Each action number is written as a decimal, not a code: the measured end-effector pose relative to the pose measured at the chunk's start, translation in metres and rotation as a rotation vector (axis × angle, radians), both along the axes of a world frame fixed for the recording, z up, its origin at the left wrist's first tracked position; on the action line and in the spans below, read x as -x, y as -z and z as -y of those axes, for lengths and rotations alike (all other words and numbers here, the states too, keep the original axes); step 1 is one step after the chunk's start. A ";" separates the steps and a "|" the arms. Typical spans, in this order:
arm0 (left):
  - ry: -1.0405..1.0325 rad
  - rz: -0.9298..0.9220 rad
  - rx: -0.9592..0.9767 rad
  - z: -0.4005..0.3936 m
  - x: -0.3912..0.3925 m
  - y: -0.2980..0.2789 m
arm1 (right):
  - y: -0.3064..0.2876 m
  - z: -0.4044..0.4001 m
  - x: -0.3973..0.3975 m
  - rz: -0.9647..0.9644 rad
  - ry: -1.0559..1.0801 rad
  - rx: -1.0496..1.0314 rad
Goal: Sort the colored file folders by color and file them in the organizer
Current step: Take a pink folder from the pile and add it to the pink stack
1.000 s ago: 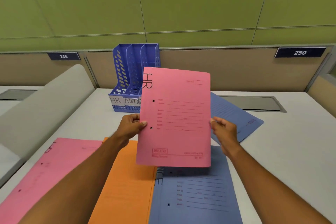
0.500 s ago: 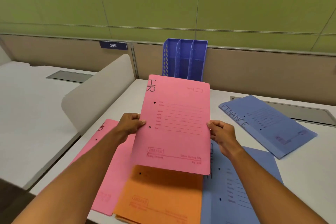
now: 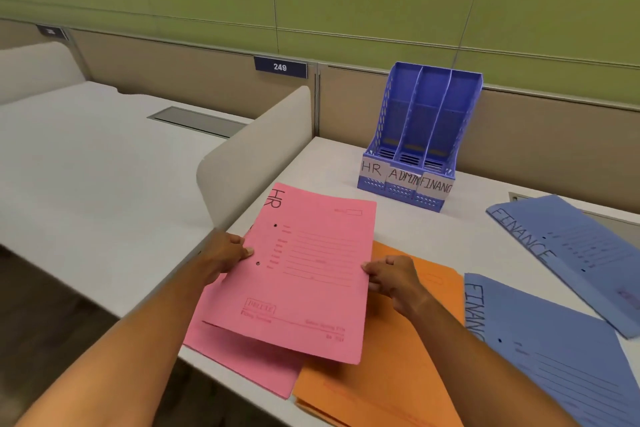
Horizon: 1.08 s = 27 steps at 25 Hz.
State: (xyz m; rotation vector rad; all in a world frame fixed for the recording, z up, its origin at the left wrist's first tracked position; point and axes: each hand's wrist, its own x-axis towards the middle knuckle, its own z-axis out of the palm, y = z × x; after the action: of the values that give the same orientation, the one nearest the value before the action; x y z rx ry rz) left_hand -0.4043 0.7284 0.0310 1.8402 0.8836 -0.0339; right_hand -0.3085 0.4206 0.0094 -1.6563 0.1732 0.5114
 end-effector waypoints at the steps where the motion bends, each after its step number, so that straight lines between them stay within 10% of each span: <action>1: -0.011 -0.008 -0.004 -0.006 0.004 0.003 | 0.003 -0.009 0.002 -0.016 -0.005 0.025; 27: -0.086 -0.095 -0.291 -0.031 0.015 0.005 | -0.016 -0.074 0.040 -0.208 -0.165 0.210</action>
State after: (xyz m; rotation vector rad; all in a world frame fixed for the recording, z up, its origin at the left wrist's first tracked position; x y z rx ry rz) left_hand -0.4192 0.7595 0.0262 2.0813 1.0791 0.0654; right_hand -0.3489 0.4949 0.0258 -1.8298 0.2513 0.8142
